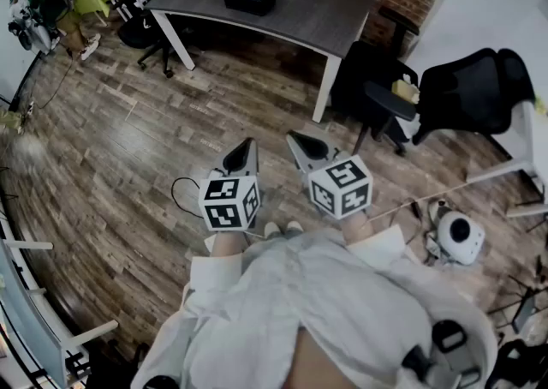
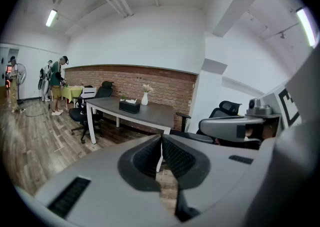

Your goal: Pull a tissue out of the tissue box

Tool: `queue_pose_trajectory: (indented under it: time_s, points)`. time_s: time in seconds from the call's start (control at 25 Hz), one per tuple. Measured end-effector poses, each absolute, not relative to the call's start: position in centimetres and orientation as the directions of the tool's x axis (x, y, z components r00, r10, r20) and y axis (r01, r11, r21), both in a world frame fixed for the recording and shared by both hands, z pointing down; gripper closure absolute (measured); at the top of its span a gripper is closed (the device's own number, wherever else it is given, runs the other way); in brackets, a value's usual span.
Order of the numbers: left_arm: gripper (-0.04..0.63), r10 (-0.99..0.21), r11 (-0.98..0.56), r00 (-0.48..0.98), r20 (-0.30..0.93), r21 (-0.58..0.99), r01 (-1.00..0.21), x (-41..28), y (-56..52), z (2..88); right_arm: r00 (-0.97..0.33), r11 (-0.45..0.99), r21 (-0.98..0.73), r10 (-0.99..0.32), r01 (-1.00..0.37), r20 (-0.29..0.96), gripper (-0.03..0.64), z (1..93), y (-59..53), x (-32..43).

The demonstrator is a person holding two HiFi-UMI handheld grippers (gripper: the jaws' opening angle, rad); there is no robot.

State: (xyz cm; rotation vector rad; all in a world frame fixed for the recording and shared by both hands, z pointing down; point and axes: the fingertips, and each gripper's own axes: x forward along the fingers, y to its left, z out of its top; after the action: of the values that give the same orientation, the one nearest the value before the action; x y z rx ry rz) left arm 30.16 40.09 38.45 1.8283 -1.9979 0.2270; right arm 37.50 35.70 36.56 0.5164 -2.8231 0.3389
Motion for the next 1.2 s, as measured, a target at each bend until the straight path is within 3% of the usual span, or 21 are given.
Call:
queue_pose_trajectory:
  time_s: [0.64, 0.92, 1.2]
  points:
    - [0.586, -0.917, 0.13, -0.057, 0.394, 0.161, -0.978, 28.4, 39.7, 38.2, -0.918, 0.928, -0.164, -0.283, -0.335, 0.277, 0.612, 36.4, 35.8, 35.0]
    - [0.586, -0.965, 0.088, -0.033, 0.259, 0.206, -0.975, 29.4, 39.0, 36.1, -0.966, 0.926, -0.298, -0.186, -0.233, 0.179, 0.612, 35.8, 35.6, 35.7]
    - [0.587, -0.966, 0.131, -0.064, 0.249, 0.262, -0.956, 29.3, 39.9, 37.6, -0.959, 0.941, -0.25, -0.17, -0.226, 0.228, 0.612, 37.8, 35.3, 36.4]
